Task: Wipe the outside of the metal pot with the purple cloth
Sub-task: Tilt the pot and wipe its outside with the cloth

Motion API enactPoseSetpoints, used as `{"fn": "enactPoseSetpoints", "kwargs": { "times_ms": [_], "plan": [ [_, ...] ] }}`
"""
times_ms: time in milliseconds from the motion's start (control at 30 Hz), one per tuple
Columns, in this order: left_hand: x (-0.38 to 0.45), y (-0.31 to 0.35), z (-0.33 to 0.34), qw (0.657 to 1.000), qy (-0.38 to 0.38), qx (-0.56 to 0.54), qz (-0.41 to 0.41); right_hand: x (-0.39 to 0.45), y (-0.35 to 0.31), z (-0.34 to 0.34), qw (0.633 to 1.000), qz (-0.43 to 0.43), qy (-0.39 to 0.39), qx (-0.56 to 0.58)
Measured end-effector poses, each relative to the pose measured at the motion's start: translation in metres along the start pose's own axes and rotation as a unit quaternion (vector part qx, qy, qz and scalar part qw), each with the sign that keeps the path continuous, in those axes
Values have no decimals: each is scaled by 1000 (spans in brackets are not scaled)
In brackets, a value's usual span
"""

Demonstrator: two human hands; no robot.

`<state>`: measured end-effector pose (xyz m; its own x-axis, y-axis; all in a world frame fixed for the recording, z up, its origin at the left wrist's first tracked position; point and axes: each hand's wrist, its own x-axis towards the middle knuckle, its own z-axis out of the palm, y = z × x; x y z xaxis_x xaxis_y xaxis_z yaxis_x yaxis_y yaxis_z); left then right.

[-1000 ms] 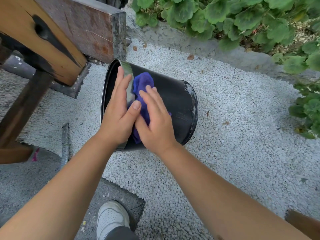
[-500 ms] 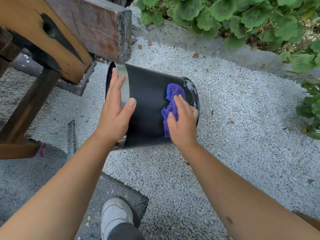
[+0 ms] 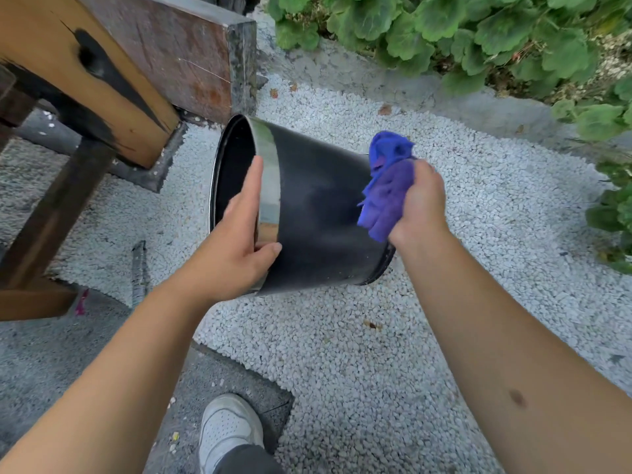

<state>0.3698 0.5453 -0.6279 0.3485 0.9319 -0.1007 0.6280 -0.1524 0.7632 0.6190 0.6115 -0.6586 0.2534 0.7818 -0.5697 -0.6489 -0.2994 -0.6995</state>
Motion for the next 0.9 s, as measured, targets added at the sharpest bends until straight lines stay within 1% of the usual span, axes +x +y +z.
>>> {"fn": "enactPoseSetpoints", "kwargs": {
  "times_ms": [33,67,133,200,233,267,300,367,433,467,533,633,700,800,867,900],
  "plan": [
    [4,4,1,1000,2,-17,12,1,-7,-1,995,45,-27,79],
    [7,8,3,999,11,-41,22,4,-13,-5,987,70,-40,141],
    [9,11,13,992,67,-107,18,6,-21,-12,975,63,-41,207],
    [6,15,22,966,170,-188,-58,6,-24,-19,966,36,-54,251],
    [4,14,25,955,212,-185,-93,4,-23,-20,961,31,-61,267],
    [1,16,25,958,226,-141,-105,4,-22,-22,957,32,-71,279],
    [-4,18,26,969,213,-85,-93,5,-21,-23,954,37,-78,286],
    [-15,20,28,990,126,-3,-58,6,-21,-24,953,42,-93,284],
    [-22,20,30,997,25,36,-65,7,-20,-24,953,51,-104,279],
    [-23,21,32,996,0,56,-70,6,-19,-25,952,56,-109,281],
    [-19,23,35,995,2,80,-63,5,-20,-26,952,61,-124,273],
    [-4,37,28,995,42,70,-57,4,-26,-23,955,53,-154,249],
    [13,45,13,993,77,67,-59,1,-35,-20,950,38,-187,246],
    [31,49,-8,992,90,76,-51,-1,-54,-12,941,22,-239,240],
    [29,44,-10,989,92,103,-50,1,-63,-2,941,23,-274,198],
    [24,40,-10,986,95,127,-49,3,-66,2,948,8,-279,153]
  ]
}}
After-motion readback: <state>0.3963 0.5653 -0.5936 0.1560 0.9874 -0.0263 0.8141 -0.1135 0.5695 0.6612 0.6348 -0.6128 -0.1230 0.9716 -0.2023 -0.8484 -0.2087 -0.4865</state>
